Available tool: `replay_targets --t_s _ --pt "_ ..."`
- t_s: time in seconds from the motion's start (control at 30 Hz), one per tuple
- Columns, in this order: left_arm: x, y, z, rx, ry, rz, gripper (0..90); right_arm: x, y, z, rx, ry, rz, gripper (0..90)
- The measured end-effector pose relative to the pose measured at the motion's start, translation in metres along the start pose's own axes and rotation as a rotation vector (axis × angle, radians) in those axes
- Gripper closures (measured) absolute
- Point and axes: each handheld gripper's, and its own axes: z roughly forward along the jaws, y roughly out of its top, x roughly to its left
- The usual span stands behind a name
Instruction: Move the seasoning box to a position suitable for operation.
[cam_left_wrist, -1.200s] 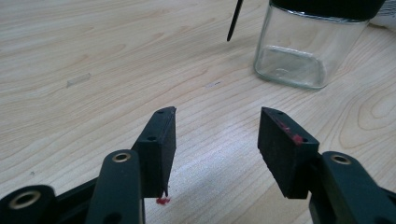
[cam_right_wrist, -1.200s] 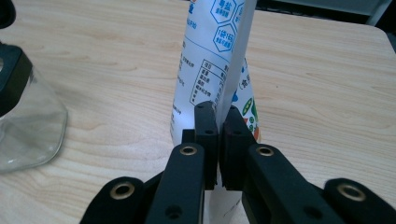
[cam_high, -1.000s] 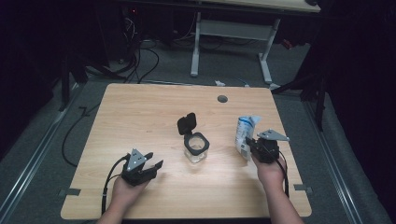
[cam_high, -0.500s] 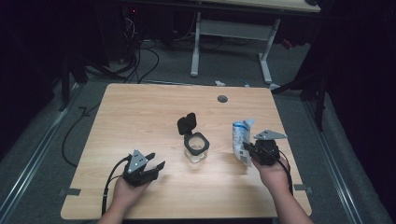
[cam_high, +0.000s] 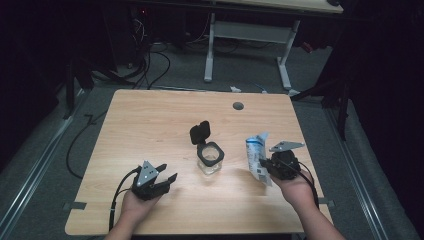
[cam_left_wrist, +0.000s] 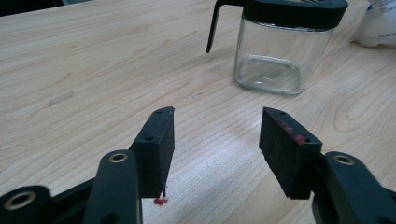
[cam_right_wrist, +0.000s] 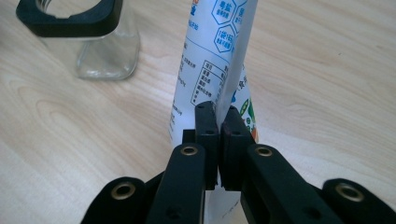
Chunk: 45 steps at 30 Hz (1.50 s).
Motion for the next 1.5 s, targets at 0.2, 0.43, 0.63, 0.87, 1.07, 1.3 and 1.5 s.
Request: replay_targets --t_s 0.2,0.43,0.63,0.87,1.07,1.3,1.5 --pt "0.0 0.0 0.0 0.0 -0.001 0.0 45.5 0.003 0.002 -0.004 0.048 0.02 -0.013 88.3" --pt "-0.001 0.0 0.0 -0.001 -0.004 0.003 45.3 0.005 0.006 -0.007 0.114 0.033 -0.042 88.3" --pt "-0.001 0.0 0.001 0.0 -0.006 0.004 45.3 0.006 0.009 -0.011 0.168 0.039 -0.052 88.5" --pt "-0.001 0.0 0.001 -0.005 -0.007 0.005 45.3 0.007 0.013 -0.014 0.228 0.057 -0.063 88.7" --pt "-0.001 0.0 0.001 -0.008 -0.01 0.005 45.3 0.008 0.018 -0.016 0.28 0.064 -0.075 88.9" --pt "-0.002 0.0 0.001 -0.009 -0.012 0.008 45.3 0.012 0.025 -0.014 0.348 0.071 -0.108 89.3" --pt "-0.001 0.0 0.001 -0.017 -0.013 0.005 45.4 0.013 0.03 -0.012 0.379 0.071 -0.111 89.7"
